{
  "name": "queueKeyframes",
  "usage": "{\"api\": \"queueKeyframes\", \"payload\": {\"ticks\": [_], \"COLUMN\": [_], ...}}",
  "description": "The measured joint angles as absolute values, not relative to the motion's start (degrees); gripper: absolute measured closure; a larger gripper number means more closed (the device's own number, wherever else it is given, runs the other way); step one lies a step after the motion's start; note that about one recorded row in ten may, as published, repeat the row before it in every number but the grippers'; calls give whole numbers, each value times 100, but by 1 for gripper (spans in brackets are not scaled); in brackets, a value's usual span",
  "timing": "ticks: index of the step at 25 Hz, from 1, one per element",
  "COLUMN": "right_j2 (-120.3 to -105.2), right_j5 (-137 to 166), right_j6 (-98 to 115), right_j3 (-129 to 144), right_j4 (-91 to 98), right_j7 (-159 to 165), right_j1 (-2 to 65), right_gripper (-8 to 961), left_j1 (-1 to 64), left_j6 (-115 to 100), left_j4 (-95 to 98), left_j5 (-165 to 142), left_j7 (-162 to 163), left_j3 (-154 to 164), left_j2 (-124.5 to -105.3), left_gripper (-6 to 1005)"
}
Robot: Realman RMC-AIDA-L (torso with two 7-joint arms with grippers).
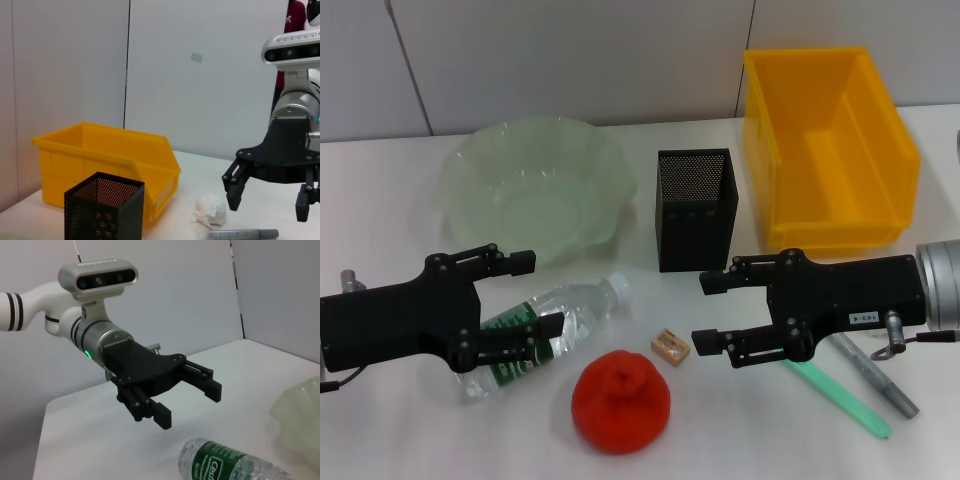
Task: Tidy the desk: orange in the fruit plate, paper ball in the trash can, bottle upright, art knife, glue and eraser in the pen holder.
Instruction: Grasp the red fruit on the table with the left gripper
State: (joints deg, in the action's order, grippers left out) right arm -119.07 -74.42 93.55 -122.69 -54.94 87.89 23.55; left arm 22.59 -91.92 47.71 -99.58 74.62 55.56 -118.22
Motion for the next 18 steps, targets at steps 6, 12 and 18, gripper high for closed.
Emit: {"api": "queueKeyframes", "payload": {"ticks": [6,12,18], "right_j2": [-11916,-11922,-11928], "right_j5": [-7393,-7387,-7383], "right_j6": [9334,9329,9337], "right_j3": [-12270,-12269,-12269], "right_j4": [-5493,-5493,-5477], "right_j7": [8788,8788,8789], "right_j1": [2364,2361,2357], "right_gripper": [188,189,190], "left_j1": [2257,2261,2252], "left_j6": [-9209,-9212,-9212], "left_j4": [4769,4754,4754], "left_j5": [-9958,-9958,-9951], "left_j7": [7484,7488,7487], "left_j3": [5564,5563,5563], "left_j2": [-11839,-11846,-11848], "left_gripper": [190,190,190]}}
